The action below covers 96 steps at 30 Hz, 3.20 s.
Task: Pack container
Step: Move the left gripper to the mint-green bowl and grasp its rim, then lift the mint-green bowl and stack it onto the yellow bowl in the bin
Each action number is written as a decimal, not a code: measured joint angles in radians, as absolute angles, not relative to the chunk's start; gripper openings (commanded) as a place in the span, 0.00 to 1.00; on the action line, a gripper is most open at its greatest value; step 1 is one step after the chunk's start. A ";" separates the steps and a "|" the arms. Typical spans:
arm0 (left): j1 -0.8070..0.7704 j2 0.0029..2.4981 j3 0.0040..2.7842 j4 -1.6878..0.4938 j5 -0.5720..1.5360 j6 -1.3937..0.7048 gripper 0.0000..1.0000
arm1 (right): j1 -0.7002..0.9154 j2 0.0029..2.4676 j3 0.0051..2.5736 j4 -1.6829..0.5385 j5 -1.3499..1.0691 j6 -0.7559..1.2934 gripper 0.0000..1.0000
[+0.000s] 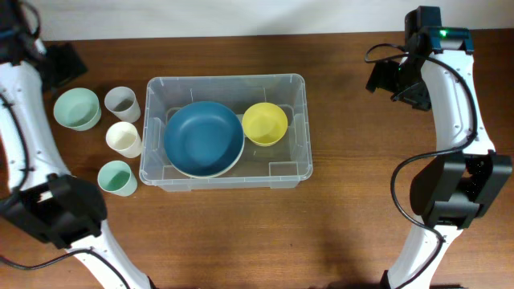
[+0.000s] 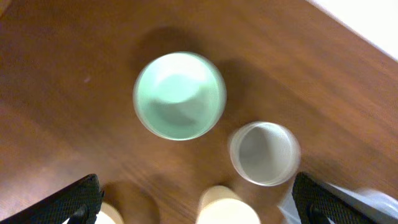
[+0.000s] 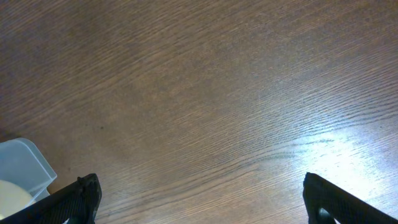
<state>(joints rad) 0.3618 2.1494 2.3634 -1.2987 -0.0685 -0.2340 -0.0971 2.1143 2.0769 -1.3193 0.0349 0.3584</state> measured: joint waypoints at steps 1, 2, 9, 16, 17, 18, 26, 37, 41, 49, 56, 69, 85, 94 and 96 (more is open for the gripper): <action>0.381 2.149 2.337 -1.284 -0.068 -0.245 0.99 | -0.097 2.114 2.077 -1.319 0.035 0.358 0.99; 0.398 2.149 2.309 -1.266 -0.068 -0.253 0.99 | -0.097 2.114 2.077 -1.319 0.035 0.358 0.99; 0.485 2.150 2.085 -1.091 -0.068 -0.282 0.99 | -0.097 2.114 2.077 -1.319 0.035 0.359 0.99; 0.485 2.175 2.019 -1.027 -0.068 -0.286 0.99 | -0.097 2.114 2.077 -1.319 0.035 0.359 0.99; 0.485 2.184 2.019 -1.024 -0.068 -0.286 0.99 | -0.097 2.114 2.077 -1.319 0.035 0.359 0.99; 0.486 2.194 2.019 -1.023 -0.068 -0.286 0.99 | -0.097 2.114 2.077 -1.319 0.035 0.358 0.99; 0.486 2.308 2.019 -1.031 -0.068 -0.286 0.99 | -0.097 2.114 2.077 -1.319 0.035 0.358 0.99; 0.486 2.334 2.019 -1.027 -0.068 -0.289 0.99 | -0.097 2.114 2.077 -1.319 0.035 0.358 0.99; 0.486 2.335 2.019 -1.027 -0.068 -0.289 0.99 | -0.097 2.114 2.077 -1.319 0.035 0.358 0.99; 0.486 2.350 2.018 -1.027 -0.068 -0.290 0.94 | -0.097 2.114 2.077 -1.319 0.035 0.358 0.99; 0.486 2.351 2.018 -1.016 -0.068 -0.292 0.92 | -0.097 2.114 2.077 -1.319 0.035 0.358 0.99; 0.486 2.351 2.017 -1.008 -0.068 -0.302 0.29 | -0.097 2.114 2.077 -1.319 0.035 0.358 0.99; 0.486 2.351 2.017 -1.003 -0.064 -0.307 0.01 | -0.097 2.114 2.077 -1.319 0.035 0.358 0.99; 0.488 2.357 2.125 -1.062 -0.060 -0.307 0.01 | -0.097 2.114 2.077 -1.319 0.035 0.358 0.99; 0.495 2.365 2.200 -1.100 -0.060 -0.307 0.01 | -0.097 2.114 2.077 -1.319 0.035 0.358 0.99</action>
<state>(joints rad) 0.4950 2.3646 2.2002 -1.0996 -0.0605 -0.3073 -0.0971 2.1143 2.0769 -1.3193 0.0349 0.3584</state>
